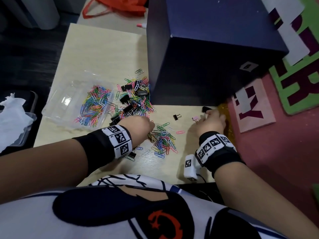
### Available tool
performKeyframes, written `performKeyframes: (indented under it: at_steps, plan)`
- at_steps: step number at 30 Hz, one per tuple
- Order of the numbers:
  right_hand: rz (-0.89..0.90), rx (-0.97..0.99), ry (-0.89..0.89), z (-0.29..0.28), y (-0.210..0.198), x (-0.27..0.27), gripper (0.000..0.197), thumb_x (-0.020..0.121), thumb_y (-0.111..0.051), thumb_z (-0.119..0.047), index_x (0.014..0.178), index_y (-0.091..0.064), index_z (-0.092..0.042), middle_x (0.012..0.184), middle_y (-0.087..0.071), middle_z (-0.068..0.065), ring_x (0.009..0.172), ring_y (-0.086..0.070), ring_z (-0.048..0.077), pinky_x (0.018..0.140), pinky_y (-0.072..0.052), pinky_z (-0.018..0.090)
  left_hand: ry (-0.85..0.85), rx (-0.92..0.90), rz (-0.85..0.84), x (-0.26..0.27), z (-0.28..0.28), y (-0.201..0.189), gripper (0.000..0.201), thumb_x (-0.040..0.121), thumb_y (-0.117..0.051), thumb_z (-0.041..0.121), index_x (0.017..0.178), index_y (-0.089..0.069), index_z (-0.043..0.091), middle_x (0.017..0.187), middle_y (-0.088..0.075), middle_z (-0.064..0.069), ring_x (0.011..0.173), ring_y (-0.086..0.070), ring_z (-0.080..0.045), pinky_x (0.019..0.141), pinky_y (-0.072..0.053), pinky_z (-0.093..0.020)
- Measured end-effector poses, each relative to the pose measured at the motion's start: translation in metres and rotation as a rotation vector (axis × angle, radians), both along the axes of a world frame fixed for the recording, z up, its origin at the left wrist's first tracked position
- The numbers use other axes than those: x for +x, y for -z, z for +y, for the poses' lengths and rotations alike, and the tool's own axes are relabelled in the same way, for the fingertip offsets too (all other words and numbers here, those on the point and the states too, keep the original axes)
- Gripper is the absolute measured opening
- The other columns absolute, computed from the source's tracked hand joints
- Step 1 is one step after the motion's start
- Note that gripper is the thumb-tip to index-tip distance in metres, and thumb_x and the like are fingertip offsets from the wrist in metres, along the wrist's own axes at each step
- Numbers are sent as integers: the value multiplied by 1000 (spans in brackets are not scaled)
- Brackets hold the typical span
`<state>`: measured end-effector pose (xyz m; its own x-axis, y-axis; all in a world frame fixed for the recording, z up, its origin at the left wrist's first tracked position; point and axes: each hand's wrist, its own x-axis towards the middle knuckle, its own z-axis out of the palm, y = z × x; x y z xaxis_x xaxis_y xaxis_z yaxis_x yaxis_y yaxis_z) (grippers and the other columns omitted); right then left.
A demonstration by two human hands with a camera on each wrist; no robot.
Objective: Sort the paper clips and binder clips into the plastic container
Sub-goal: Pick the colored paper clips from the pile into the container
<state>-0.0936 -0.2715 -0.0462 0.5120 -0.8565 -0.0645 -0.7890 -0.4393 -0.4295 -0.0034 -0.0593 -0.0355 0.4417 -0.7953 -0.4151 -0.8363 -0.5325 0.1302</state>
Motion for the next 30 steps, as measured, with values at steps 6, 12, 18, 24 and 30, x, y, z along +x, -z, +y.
performKeyframes:
  at_steps: [6,12,18,24,30]
  plan:
    - [257,87,-335,27,-4,-2,29,92,-44,-6,118,-53,-14,125,-45,8,104,-48,23,80,-35,23,-53,-32,25,7,2,-7,24,93,-50,25,115,-55,15,114,-57,-6,102,-57,-26,81,-48,-34]
    - [328,209,-619,76,-7,3,41,86,-47,1,124,-53,-12,127,-44,9,111,-52,26,98,-43,30,-152,-138,56,12,9,-9,25,92,-54,26,114,-57,14,114,-59,-6,105,-56,-24,84,-43,-31]
    - [475,201,-620,84,-20,21,40,87,-54,-25,124,-46,-14,126,-41,8,109,-52,29,86,-46,35,-243,-207,75,21,22,-13,22,91,-57,26,110,-59,16,110,-63,-7,101,-58,-26,84,-46,-34]
    - [686,247,-641,102,-18,12,83,67,-82,-29,130,-28,-24,127,-25,11,100,-57,34,84,-53,39,-308,-270,79,25,35,-15,24,89,-61,28,111,-60,18,108,-64,-6,100,-58,-25,84,-45,-32]
    - [433,204,-790,122,-10,23,45,81,-56,-10,122,-44,-24,116,-31,5,100,-51,30,89,-48,36,-366,-349,68,22,47,-19,26,87,-64,29,112,-62,19,104,-66,-4,98,-59,-23,81,-43,-29]
